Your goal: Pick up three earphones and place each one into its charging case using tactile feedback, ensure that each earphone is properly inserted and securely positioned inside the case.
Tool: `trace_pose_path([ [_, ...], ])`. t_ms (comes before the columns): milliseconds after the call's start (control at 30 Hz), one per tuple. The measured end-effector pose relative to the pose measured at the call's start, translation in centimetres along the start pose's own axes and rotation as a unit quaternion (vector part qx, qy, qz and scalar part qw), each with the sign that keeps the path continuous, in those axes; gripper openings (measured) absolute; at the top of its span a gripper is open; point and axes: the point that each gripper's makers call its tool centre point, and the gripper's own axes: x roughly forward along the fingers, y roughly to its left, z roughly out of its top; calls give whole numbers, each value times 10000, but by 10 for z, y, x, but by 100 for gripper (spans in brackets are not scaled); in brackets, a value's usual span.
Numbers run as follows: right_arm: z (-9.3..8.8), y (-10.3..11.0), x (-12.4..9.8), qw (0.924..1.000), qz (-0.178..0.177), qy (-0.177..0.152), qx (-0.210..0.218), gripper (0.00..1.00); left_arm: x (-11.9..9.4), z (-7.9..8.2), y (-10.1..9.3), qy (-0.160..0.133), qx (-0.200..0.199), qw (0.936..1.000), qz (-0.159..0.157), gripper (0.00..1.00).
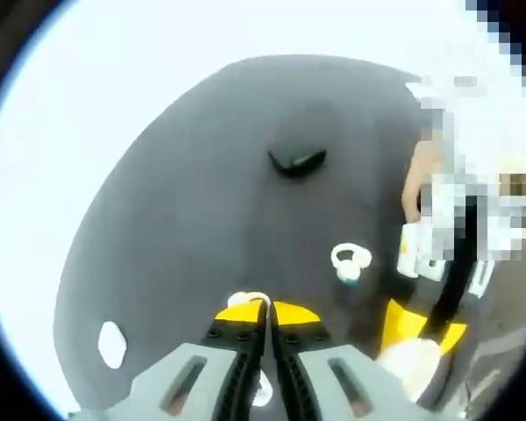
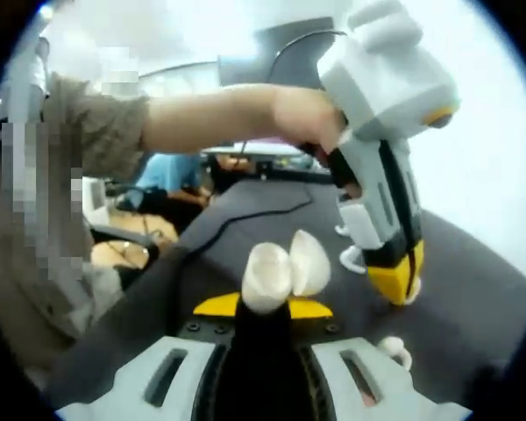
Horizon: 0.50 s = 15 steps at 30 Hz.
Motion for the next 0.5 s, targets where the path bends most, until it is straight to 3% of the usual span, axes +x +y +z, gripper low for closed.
trace_pose_path([
  [200,0,0,0,10000,9,-1,1,20,-39,5,4,-239,2,9997,-55,1],
  [500,0,-1,0,10000,16,-12,33,20,-97,-4,7,-461,302,9983,185,1],
])
